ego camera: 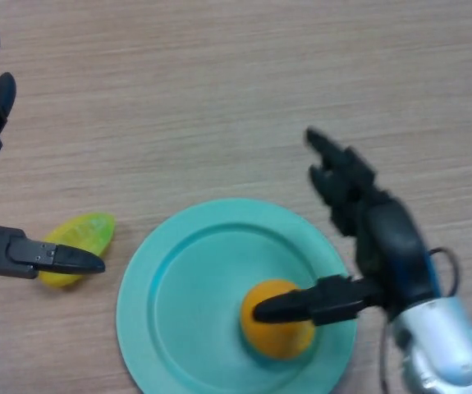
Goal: Pick up the yellow pear and place it on the plate
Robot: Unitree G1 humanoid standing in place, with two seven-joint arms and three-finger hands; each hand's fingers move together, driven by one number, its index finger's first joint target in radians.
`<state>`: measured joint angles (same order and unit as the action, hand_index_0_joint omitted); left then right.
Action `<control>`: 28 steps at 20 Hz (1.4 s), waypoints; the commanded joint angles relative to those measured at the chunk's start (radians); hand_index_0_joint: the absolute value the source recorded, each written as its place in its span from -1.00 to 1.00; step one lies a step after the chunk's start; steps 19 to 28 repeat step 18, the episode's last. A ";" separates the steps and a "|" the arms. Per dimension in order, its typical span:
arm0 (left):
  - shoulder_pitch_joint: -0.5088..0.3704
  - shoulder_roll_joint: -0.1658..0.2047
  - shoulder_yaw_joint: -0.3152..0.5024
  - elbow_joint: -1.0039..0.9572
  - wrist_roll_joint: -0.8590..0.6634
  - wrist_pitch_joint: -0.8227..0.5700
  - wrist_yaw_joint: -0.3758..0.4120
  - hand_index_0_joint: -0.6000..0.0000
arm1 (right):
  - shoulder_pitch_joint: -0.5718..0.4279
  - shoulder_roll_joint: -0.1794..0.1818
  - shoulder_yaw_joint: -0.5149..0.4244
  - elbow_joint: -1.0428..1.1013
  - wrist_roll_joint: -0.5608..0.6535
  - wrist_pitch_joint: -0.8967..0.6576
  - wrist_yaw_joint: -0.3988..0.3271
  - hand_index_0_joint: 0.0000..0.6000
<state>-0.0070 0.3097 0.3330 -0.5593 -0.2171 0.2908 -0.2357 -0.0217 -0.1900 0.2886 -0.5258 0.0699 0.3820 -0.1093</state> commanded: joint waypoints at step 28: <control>-0.049 0.025 -0.007 -0.048 -0.023 -0.031 0.022 1.00 | 0.096 -0.024 -0.267 -0.239 -0.024 -0.038 0.221 -1.00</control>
